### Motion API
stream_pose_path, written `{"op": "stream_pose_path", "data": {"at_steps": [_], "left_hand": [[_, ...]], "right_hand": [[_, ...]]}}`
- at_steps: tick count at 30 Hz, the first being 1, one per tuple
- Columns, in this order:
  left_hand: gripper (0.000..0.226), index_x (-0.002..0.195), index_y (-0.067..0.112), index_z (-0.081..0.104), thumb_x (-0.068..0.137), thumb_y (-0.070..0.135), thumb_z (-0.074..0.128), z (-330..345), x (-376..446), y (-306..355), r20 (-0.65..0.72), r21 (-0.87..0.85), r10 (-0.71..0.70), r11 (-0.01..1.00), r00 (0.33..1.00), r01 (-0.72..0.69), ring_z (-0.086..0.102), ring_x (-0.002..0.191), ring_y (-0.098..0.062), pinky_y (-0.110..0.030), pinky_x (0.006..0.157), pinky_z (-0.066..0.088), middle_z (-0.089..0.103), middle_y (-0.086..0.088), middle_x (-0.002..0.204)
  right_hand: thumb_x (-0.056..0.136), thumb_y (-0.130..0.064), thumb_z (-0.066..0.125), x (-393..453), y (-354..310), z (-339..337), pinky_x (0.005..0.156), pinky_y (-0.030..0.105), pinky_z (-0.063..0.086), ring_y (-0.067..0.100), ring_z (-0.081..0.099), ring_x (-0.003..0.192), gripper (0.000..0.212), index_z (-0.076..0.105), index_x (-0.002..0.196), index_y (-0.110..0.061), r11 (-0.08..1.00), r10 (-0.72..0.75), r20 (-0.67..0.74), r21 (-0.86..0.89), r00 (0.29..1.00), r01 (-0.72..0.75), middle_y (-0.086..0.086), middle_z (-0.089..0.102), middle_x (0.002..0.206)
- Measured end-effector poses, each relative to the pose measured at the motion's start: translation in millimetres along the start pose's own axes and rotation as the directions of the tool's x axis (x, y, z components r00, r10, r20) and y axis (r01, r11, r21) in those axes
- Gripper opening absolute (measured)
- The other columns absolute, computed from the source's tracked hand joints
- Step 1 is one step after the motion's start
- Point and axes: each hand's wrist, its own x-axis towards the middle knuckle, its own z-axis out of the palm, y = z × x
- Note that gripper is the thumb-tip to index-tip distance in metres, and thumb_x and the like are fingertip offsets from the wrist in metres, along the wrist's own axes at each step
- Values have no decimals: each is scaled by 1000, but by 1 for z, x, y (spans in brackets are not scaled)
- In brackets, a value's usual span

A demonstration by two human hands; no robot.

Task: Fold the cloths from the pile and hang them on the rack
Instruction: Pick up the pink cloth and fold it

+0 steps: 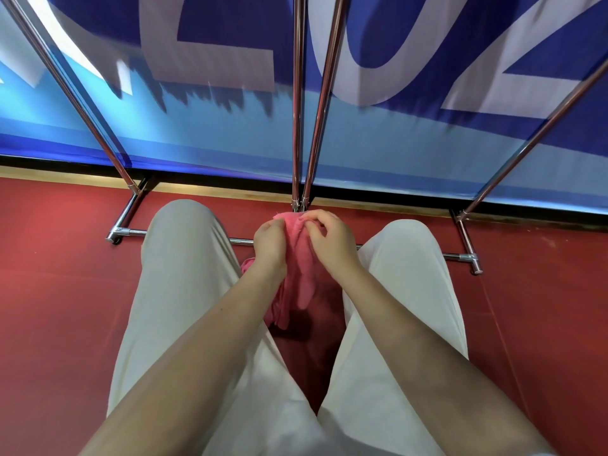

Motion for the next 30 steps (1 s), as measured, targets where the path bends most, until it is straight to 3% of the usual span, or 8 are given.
{"op": "stream_pose_path", "data": {"at_steps": [3,7,10,16,20,22,26,30], "left_hand": [[24,93,8,70,91,7,46,1,-2,-4,67,49,64,997,996,-67,58,78,-23,-31,72,48,65,-13,86],[24,90,10,71,90,6,47,5,-9,-9,205,73,106,990,973,-123,64,85,-26,-38,83,52,71,-19,95],[23,89,11,71,89,12,48,8,-11,-12,225,92,116,986,967,-140,64,86,-27,-48,91,52,70,-24,102],[21,87,17,68,94,14,49,10,-12,-12,194,107,125,983,973,-148,63,91,-25,-43,92,51,70,-12,96],[17,91,19,68,91,31,56,12,-17,-12,232,114,181,971,956,-211,65,102,-22,-41,99,50,71,-8,104],[31,97,15,68,81,41,62,11,-15,-16,235,108,196,968,952,-226,66,105,-28,-46,99,49,71,-13,105],[23,99,15,68,87,34,61,8,-12,-17,217,112,211,964,953,-239,66,105,-32,-51,98,49,71,-15,104],[28,113,5,64,91,22,65,8,-16,-14,280,84,228,962,932,-261,67,103,-30,-44,98,51,70,-19,107]], "right_hand": [[90,-12,57,-3,-4,0,81,19,45,5,60,93,17,71,90,-21,999,-5,20,32,1000,5,-7,69,98],[90,-15,60,-3,-7,-3,71,14,44,-7,57,74,12,62,83,-25,991,81,-3,107,997,-80,-18,63,78],[87,-24,63,-1,-3,-3,75,27,49,-1,58,71,14,57,77,-33,980,153,-61,139,986,-143,-13,63,73],[84,-28,66,2,1,-1,74,29,49,5,59,69,11,59,75,-29,963,211,-50,184,976,-198,-10,64,72],[87,-20,65,3,-1,-6,63,16,44,2,57,66,15,60,74,-24,942,260,-46,234,964,-243,-10,63,72],[88,-19,65,3,-2,-7,61,13,44,5,59,68,13,61,76,-21,933,276,-46,254,960,-256,-6,65,74],[88,-19,65,2,-2,-5,67,19,47,8,62,73,7,65,83,-14,920,289,-40,287,956,-266,-4,67,77],[87,-15,66,3,-1,-9,69,21,48,8,63,75,5,66,84,-12,905,303,-39,325,952,-275,-2,68,79]]}}
